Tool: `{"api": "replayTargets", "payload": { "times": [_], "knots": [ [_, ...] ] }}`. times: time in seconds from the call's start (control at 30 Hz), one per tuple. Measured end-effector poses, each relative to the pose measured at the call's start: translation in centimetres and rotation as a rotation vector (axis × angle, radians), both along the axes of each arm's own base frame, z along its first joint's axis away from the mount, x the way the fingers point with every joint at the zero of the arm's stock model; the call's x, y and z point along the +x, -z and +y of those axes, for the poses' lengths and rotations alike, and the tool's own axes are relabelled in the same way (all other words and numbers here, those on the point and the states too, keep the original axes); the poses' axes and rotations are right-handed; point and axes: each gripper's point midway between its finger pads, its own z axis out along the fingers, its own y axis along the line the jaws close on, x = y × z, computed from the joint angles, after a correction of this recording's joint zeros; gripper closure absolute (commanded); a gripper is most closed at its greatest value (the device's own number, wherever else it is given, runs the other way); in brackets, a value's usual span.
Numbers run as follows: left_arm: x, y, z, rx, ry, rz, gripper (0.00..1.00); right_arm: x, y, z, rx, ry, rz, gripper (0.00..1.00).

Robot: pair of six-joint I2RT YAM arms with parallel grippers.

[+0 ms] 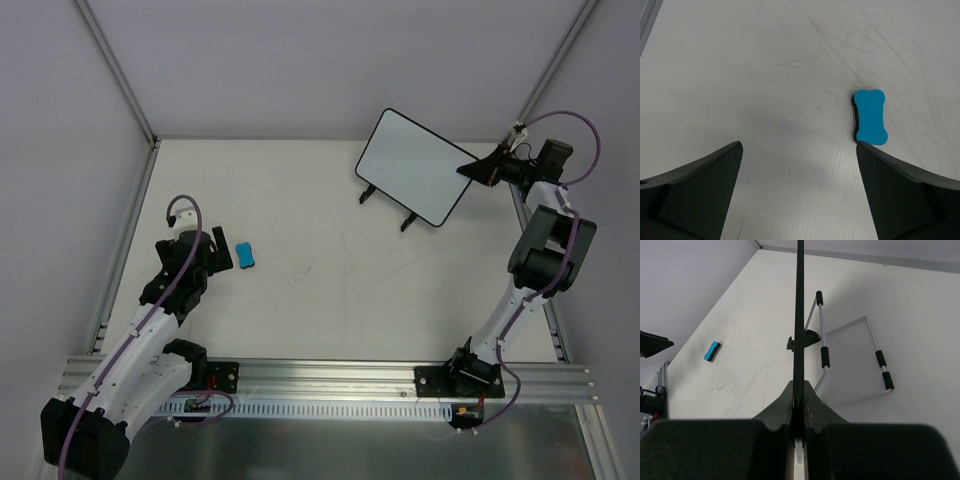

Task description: Erase the whiteboard

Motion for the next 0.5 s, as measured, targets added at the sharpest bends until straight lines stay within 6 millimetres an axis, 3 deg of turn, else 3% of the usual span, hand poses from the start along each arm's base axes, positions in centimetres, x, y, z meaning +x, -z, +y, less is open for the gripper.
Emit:
{"api": "replayTargets", "payload": {
  "times": [0.5],
  "knots": [
    [0.24, -0.18, -0.06, -0.002, 0.001, -0.011, 0.01, -0.23, 0.02, 0.84, 0.013, -0.026, 0.012, 1.00]
  ]
}}
